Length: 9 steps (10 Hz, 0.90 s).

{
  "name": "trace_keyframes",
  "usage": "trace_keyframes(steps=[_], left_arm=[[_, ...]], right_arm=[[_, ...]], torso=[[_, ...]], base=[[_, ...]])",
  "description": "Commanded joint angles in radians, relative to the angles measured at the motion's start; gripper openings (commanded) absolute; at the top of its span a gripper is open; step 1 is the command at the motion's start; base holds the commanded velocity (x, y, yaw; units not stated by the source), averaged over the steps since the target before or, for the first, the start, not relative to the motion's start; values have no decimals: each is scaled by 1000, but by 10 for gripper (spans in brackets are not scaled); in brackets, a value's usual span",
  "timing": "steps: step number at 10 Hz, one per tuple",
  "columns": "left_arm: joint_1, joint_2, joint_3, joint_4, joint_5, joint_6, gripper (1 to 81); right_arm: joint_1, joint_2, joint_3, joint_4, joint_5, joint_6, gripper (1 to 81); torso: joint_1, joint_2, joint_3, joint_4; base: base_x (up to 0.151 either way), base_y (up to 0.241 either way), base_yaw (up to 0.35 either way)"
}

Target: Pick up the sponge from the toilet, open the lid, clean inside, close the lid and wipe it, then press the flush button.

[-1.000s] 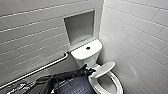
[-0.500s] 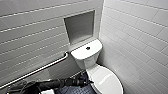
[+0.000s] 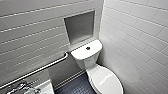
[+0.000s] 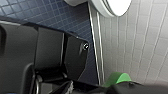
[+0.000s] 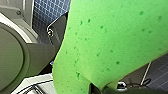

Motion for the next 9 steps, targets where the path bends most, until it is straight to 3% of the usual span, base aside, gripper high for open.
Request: trace_keyframes(steps=[1, 3, 6, 7, 9], left_arm=[[237, -163, 100, 188, 30, 44, 811], [291, -157, 99, 213, -47, 49, 811], [338, -96, 42, 253, -48, 49, 811], [352, -67, 8, 257, -47, 50, 811], [381, -28, -47, 257, -47, 75, 811]], right_arm=[[32, -124, 150, 19, -30, 21, 10], [88, -236, 265, 21, -13, 37, 10], [203, -333, 359, 21, -13, 48, 10], [263, -344, 380, 21, -15, 73, 10], [363, -345, 396, 19, -21, 110, 10]], torso=[[0, 0, 0, 0], [0, 0, 0, 0], [0, 0, 0, 0], [64, -101, 1, 0], [73, -117, 1, 0]], base=[[0, 0, 0], [0, 0, 0], [0, 0, 0], [0, 0, 0], [0, 0, 0]])
